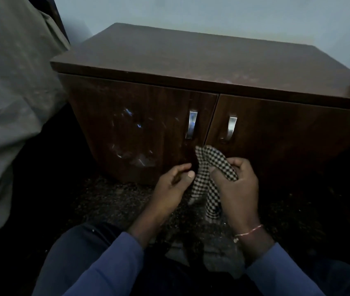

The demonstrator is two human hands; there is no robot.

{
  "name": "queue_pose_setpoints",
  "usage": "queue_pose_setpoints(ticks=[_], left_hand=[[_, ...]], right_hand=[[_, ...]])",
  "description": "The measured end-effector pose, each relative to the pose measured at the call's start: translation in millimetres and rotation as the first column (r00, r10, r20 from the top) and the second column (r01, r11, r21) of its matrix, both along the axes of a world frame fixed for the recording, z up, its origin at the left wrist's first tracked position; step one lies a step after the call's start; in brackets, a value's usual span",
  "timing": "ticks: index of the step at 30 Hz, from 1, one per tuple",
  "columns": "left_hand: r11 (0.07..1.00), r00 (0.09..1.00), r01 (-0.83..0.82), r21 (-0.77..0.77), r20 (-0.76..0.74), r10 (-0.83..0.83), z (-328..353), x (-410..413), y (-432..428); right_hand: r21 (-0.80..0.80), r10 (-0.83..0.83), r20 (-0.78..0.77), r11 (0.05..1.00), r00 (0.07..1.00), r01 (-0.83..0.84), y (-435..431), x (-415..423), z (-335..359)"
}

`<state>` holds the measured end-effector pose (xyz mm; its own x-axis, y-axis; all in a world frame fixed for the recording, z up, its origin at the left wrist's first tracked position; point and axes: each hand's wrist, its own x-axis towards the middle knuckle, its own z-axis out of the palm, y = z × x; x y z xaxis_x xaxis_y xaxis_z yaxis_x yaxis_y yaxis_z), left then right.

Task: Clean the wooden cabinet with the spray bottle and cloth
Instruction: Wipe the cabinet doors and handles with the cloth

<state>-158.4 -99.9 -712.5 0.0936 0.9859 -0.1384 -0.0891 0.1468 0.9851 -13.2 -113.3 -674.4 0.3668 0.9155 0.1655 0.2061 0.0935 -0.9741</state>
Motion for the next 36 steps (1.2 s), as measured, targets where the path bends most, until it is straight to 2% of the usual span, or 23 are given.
queue_pose_setpoints(ticks=[2,3,5,7,8,9,10,12,13,14,15,16,18,19,20,22,24,26,27,30,32,34,36], left_hand=[[0.99,0.957,0.123,-0.069,0.272,-0.1,5.4,3.5,0.7],[0.981,0.919,0.173,-0.089,0.373,-0.128,9.7,1.2,1.1],[0.954,0.882,0.264,-0.142,0.437,-0.179,9.0,-4.0,1.1],[0.94,0.917,0.276,-0.201,0.347,-0.195,6.3,-7.9,-3.5],[0.943,0.934,0.262,-0.206,0.298,-0.195,5.0,-13.8,0.4],[0.921,0.929,0.292,-0.257,0.306,-0.209,0.2,-7.1,1.0],[0.926,0.929,0.252,-0.282,0.338,-0.149,2.1,-9.8,4.6],[0.952,0.898,0.154,-0.265,0.439,-0.023,3.8,-14.3,10.4],[0.96,0.884,0.121,-0.254,0.467,0.012,6.7,-16.1,12.6],[0.967,0.88,0.108,-0.23,0.475,0.015,5.8,-17.8,14.2],[0.973,0.896,0.091,-0.211,0.444,0.013,3.4,-17.6,13.6],[0.981,0.934,0.065,-0.182,0.359,0.005,-0.3,-15.5,11.8],[0.993,0.997,-0.009,-0.116,0.077,0.018,-10.9,-12.0,8.7],[0.995,0.999,-0.043,-0.089,-0.024,0.041,-14.1,-11.3,8.0],[0.992,0.996,-0.074,-0.098,-0.059,0.069,-17.5,-9.7,7.5],[0.973,0.987,-0.161,-0.164,-0.015,0.161,-19.3,-9.6,11.5],[0.949,0.969,-0.244,-0.197,-0.006,0.248,-19.6,-9.0,15.5],[0.945,0.963,-0.269,-0.184,-0.018,0.27,-18.7,-7.7,17.1],[0.948,0.963,-0.266,-0.175,-0.018,0.267,-18.9,-7.3,16.5],[0.952,0.961,-0.276,-0.132,-0.016,0.277,-21.3,-8.4,13.7],[0.95,0.955,-0.296,-0.102,-0.019,0.295,-21.4,-9.2,13.3],[0.947,0.951,-0.31,-0.088,-0.031,0.309,-19.3,-9.5,14.0],[0.941,0.943,-0.331,-0.074,-0.024,0.331,-15.5,-9.8,13.4]], right_hand=[[0.002,0.097,-0.016,0.995,0.995,-0.097,0.4,-4.1,8.1],[-0.029,0.112,0.025,0.993,0.993,-0.112,2.0,-5.9,6.9],[-0.152,0.098,0.109,0.985,0.989,-0.081,4.4,-1.4,-2.7],[-0.315,0.163,0.06,0.939,0.985,-0.136,1.9,9.9,-4.7],[-0.375,0.194,-0.033,0.907,0.981,-0.192,8.9,10.8,-3.2],[-0.398,0.149,-0.202,0.891,0.968,-0.22,4.1,21.1,-5.1],[-0.345,0.164,-0.4,0.885,0.902,-0.314,8.4,22.8,-3.1],[-0.142,0.213,-0.722,0.886,0.658,-0.442,4.5,20.8,2.7],[-0.085,0.228,-0.798,0.873,0.557,-0.48,2.0,14.6,1.3],[-0.07,0.226,-0.838,0.857,0.496,-0.51,-1.4,5.9,-3.0],[-0.106,0.202,-0.842,0.847,0.5,-0.52,-5.9,-2.2,-9.1],[-0.159,0.173,-0.813,0.852,0.556,-0.498,-8.3,-10.0,-13.2],[-0.298,0.031,-0.676,0.902,0.736,-0.312,-8.8,-18.9,-13.9],[-0.332,-0.023,-0.571,0.92,0.82,-0.206,-7.7,-19.9,-10.4],[-0.321,-0.053,-0.445,0.941,0.894,-0.104,-7.7,-17.2,-5.2],[-0.141,-0.063,-0.111,0.989,0.992,0.047,-4.2,-15.5,12.6],[0.163,-0.116,0.181,0.983,0.977,0.087,0.8,-22.8,33.0],[0.364,-0.166,0.308,0.93,0.937,0.046,13.0,-35.1,43.9],[0.406,-0.164,0.345,0.914,0.924,0.011,19.6,-43.0,46.0],[0.403,-0.183,0.521,0.914,0.833,-0.051,37.1,-62.5,47.3],[0.392,-0.212,0.569,0.919,0.795,-0.035,41.9,-63.8,44.3],[0.326,-0.133,0.518,0.944,0.845,-0.051,39.2,-58.5,34.3],[0.075,0.098,0.416,0.987,0.904,-0.141,30.2,-47.9,15.7]])
